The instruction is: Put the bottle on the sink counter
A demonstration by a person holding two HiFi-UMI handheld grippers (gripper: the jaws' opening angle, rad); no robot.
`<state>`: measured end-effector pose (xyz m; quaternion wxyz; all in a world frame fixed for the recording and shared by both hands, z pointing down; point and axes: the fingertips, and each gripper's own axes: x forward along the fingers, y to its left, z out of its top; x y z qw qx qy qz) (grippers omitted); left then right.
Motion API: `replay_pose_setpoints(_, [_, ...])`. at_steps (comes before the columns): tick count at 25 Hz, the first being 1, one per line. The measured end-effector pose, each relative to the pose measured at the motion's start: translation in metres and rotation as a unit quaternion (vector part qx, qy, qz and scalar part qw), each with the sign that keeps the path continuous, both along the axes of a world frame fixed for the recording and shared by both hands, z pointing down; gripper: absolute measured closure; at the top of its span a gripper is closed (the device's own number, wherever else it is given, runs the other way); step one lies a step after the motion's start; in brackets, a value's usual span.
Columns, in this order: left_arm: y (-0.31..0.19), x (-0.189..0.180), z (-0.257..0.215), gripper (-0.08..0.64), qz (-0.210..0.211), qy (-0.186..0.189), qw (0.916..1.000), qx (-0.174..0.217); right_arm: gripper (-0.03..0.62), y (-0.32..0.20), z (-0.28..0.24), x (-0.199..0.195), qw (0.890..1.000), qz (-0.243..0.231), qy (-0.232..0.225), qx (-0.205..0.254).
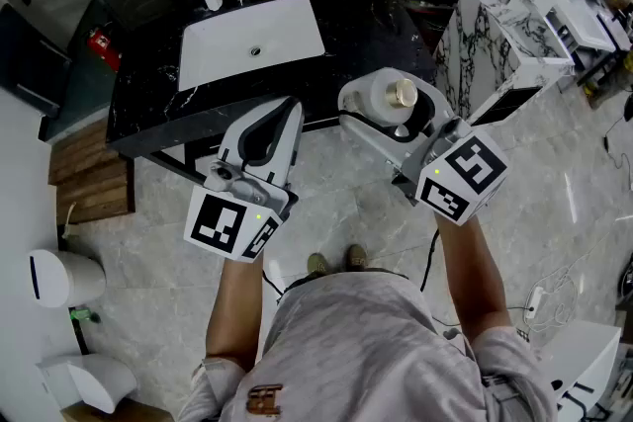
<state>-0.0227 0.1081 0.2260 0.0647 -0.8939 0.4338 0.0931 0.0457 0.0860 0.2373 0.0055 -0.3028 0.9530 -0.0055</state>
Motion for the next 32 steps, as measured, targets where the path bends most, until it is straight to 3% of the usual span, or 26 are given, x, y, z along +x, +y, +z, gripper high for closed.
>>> replay_pose_setpoints(18, [-0.004,0.017,0.008,0.56,-0.013,-0.004,0.9999,-0.009,0.262,-0.004,0.004,0.02,1.0,-0.006,0.003,-0.005])
replay_pose_setpoints(32, [-0.027,0.044,0.014,0.56,-0.063,-0.015,0.9978,-0.013,0.262,-0.036,0.009,0.055,0.999,-0.041,0.001,-0.008])
